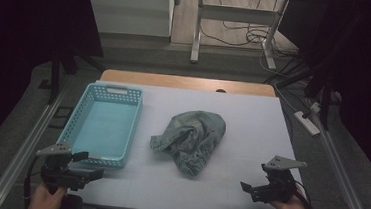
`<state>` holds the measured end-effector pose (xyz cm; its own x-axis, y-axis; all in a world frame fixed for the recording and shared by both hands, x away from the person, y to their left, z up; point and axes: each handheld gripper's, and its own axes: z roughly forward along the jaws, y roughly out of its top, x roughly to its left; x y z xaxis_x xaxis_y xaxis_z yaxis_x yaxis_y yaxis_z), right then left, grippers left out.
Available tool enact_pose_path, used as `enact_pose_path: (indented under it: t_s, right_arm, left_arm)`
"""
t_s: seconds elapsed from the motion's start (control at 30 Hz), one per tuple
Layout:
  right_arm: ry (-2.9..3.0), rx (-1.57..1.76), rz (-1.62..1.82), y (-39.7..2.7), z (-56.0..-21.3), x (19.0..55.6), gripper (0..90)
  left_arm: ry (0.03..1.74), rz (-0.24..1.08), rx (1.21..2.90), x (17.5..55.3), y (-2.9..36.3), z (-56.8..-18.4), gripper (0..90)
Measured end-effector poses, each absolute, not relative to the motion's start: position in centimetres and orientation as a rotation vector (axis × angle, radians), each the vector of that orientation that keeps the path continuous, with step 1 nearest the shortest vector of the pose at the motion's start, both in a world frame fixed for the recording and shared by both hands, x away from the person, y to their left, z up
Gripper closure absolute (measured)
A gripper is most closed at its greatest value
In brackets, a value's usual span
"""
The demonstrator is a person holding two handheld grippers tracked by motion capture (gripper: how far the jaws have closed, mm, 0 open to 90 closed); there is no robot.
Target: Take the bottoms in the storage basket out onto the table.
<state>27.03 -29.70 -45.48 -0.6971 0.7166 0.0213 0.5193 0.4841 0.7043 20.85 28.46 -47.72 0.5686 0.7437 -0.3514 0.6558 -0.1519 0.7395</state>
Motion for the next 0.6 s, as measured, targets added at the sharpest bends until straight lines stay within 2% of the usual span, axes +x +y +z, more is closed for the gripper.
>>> enact_pose_path:
  t_s: [0.6]
  right_arm:
    - [2.452,1.047,1.029,-29.71,-45.45,26.97,1.1]
  left_arm:
    - [1.148,0.129,1.866,19.99,29.2,-47.7,0.1]
